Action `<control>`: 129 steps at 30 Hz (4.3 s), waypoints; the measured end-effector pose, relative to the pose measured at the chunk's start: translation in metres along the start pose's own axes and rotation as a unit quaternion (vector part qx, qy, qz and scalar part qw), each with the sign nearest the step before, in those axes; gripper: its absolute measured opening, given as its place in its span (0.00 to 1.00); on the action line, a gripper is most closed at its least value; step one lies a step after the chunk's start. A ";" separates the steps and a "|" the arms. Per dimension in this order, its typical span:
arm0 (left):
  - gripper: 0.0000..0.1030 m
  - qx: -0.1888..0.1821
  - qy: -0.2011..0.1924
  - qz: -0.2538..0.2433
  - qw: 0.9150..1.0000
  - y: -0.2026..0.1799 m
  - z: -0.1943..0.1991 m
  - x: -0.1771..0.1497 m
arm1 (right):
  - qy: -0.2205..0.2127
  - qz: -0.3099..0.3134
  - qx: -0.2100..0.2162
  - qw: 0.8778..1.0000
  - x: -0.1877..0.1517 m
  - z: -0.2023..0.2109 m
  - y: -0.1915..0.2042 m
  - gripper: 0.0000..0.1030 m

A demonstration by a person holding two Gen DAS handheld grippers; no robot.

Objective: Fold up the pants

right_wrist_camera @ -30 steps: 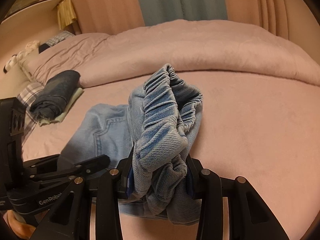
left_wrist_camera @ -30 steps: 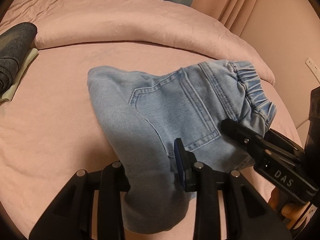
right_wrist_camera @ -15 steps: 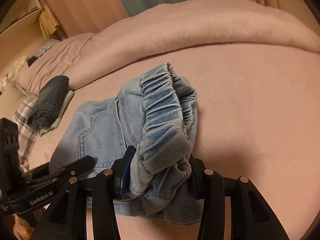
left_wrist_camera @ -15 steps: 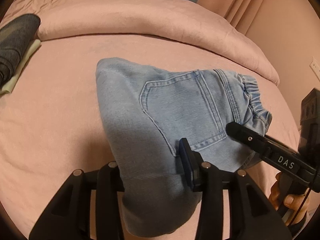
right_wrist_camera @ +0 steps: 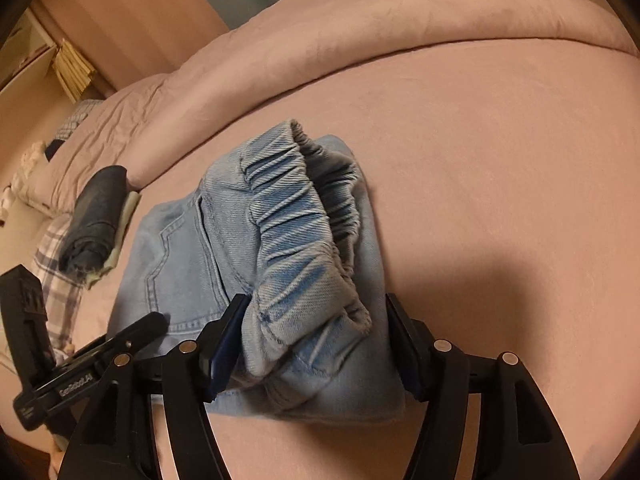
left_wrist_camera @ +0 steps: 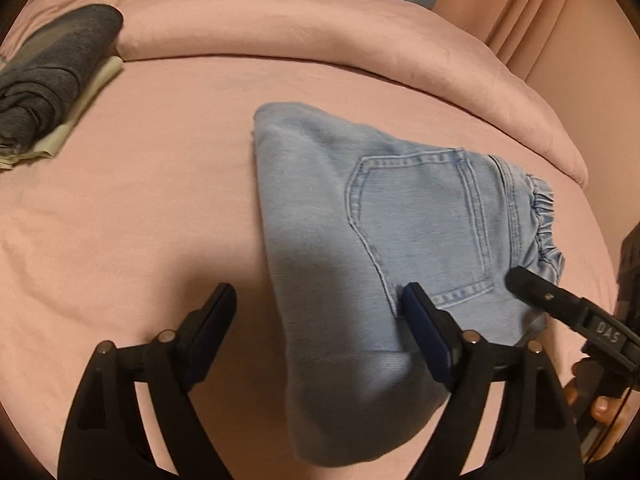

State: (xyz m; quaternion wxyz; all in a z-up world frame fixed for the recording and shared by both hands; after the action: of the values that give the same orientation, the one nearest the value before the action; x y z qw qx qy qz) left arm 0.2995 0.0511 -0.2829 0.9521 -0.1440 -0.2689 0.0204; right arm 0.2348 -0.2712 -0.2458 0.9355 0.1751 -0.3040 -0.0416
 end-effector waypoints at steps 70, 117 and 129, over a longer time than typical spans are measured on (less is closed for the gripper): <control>0.99 -0.002 -0.051 -0.057 0.997 -0.057 0.150 -0.036 | -0.089 0.177 -0.092 0.976 -0.037 0.150 0.083 0.91; 0.99 0.100 -0.073 -0.065 0.990 -0.088 0.317 -0.084 | -0.085 0.173 -0.099 0.976 -0.055 0.312 0.154 0.96; 0.99 0.103 -0.073 -0.066 0.990 -0.091 0.317 -0.084 | -0.086 0.171 -0.099 0.976 -0.053 0.311 0.149 0.96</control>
State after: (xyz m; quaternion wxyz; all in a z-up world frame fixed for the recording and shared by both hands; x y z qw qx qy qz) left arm 0.0604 0.0379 -0.0417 0.9390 -0.0250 -0.3429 -0.0048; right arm 0.0059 -0.2161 0.0121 0.9117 0.0225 -0.4034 0.0739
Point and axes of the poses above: each gripper's, at about its wrist camera, not at the fingertips, and z roughly against the way its jaws point, y to its left, x to its top, the point moved 6 cm from there along -z, roughly the way its jaws point, and after that the axes turned 7 degrees about z, right-handed, at the moved point
